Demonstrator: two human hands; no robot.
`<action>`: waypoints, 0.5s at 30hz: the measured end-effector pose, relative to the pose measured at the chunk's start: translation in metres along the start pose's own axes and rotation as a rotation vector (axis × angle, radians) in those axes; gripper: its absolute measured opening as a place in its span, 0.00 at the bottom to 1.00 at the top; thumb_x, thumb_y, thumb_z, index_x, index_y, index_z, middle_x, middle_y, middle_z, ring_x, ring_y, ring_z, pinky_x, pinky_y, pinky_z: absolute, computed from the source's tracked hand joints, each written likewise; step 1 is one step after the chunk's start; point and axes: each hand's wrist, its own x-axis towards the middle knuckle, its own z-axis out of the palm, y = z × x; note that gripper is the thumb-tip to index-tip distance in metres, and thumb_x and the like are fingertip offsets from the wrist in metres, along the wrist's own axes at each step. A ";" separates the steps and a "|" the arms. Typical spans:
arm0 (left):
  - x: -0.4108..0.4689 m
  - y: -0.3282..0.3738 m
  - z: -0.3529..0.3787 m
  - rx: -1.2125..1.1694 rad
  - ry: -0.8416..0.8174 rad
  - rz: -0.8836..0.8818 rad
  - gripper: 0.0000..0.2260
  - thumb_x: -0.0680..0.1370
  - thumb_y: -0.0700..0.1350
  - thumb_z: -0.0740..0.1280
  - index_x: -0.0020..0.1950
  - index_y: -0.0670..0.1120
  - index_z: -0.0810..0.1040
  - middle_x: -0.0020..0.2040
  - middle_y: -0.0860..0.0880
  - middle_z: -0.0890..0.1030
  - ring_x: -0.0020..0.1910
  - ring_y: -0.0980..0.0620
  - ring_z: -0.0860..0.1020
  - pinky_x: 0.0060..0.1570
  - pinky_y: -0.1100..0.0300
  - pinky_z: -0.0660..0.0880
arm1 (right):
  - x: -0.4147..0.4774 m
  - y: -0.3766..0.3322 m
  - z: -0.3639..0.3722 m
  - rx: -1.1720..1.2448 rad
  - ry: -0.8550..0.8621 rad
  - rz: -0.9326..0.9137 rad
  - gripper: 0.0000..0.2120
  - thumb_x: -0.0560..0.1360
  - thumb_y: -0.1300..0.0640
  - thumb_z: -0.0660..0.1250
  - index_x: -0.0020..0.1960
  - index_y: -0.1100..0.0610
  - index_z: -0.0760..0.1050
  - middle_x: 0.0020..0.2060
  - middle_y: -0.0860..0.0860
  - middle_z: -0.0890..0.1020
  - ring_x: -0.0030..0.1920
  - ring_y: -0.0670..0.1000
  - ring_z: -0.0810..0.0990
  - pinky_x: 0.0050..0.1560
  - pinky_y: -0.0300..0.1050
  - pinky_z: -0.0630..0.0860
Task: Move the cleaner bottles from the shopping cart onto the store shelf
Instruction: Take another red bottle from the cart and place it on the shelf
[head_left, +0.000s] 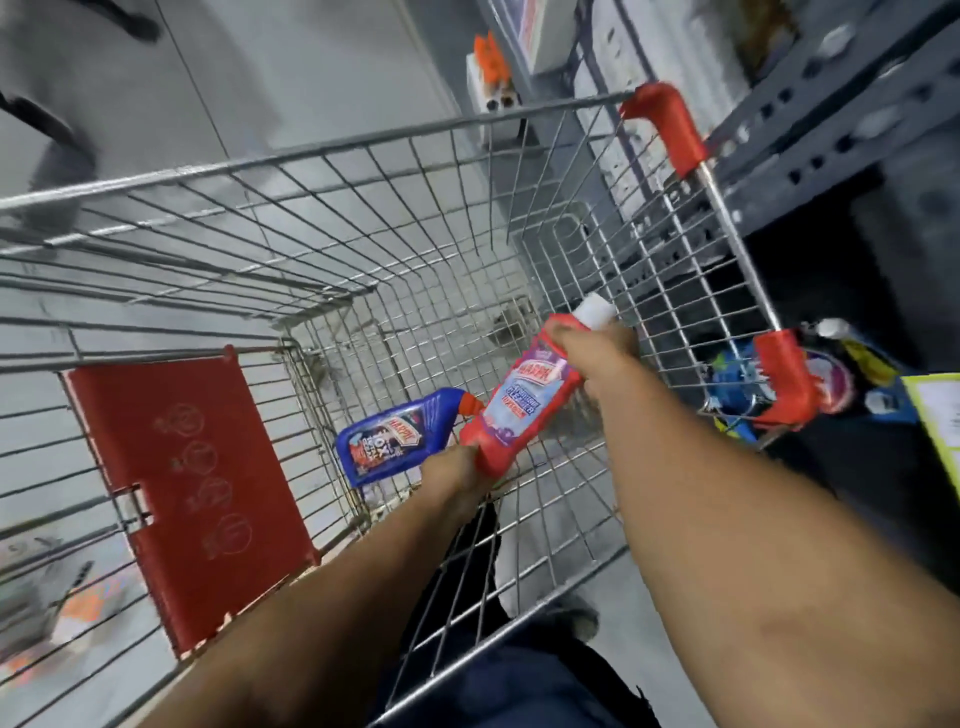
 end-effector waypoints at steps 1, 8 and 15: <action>-0.006 0.003 0.002 -0.064 -0.026 0.005 0.04 0.77 0.38 0.62 0.49 0.38 0.74 0.44 0.39 0.78 0.37 0.46 0.77 0.40 0.53 0.76 | -0.012 -0.013 -0.006 -0.008 -0.006 -0.098 0.26 0.56 0.45 0.80 0.47 0.58 0.76 0.44 0.54 0.85 0.38 0.54 0.85 0.45 0.50 0.83; -0.092 0.054 -0.007 -0.057 -0.397 0.263 0.08 0.75 0.37 0.65 0.53 0.44 0.73 0.31 0.47 0.80 0.27 0.53 0.76 0.28 0.60 0.79 | -0.138 -0.077 -0.085 0.033 -0.068 -0.721 0.14 0.63 0.46 0.77 0.42 0.48 0.76 0.41 0.44 0.82 0.43 0.47 0.83 0.50 0.48 0.81; -0.229 0.078 -0.020 0.684 -0.596 0.980 0.23 0.64 0.37 0.77 0.58 0.45 0.79 0.48 0.50 0.86 0.49 0.52 0.83 0.55 0.56 0.79 | -0.259 -0.047 -0.187 0.251 -0.014 -1.095 0.25 0.55 0.39 0.76 0.46 0.50 0.79 0.45 0.49 0.87 0.45 0.50 0.85 0.49 0.58 0.82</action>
